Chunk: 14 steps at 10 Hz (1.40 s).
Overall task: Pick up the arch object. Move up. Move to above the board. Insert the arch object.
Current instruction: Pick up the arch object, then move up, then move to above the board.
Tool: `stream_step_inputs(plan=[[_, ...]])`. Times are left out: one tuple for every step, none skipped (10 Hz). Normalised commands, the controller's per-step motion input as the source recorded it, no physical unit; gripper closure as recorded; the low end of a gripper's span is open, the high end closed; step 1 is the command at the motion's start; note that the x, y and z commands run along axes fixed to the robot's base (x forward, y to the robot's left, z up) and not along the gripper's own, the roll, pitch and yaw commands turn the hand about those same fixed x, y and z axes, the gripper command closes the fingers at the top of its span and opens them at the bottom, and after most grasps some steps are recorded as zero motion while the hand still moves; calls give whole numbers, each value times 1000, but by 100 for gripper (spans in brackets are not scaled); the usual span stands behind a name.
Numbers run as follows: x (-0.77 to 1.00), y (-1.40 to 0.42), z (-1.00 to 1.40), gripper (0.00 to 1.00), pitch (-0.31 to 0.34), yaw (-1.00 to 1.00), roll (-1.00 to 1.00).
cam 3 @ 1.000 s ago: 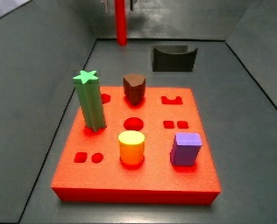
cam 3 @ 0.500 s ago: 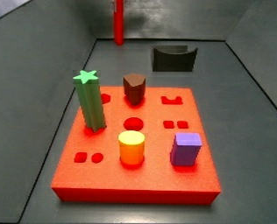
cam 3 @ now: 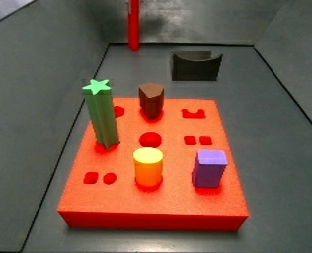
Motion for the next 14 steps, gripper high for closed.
stream_step_inputs(plan=[[0,0,0,100,0,0,0],[0,0,0,100,0,0,0],[0,0,833,100,0,0,0],[-15,-11,806,100,13,-5,-4],[-30,-9,691,100,36,-10,5],[-21,-2,489,100,54,-15,27],[-16,1,380,100,65,-13,35],[223,361,1000,100,-96,339,92],[238,383,1000,100,-74,326,89],[205,333,1000,100,-9,244,56],[172,267,1000,100,44,144,28],[157,251,1000,100,58,111,24],[128,204,1000,100,76,70,19],[100,162,945,100,82,51,21]])
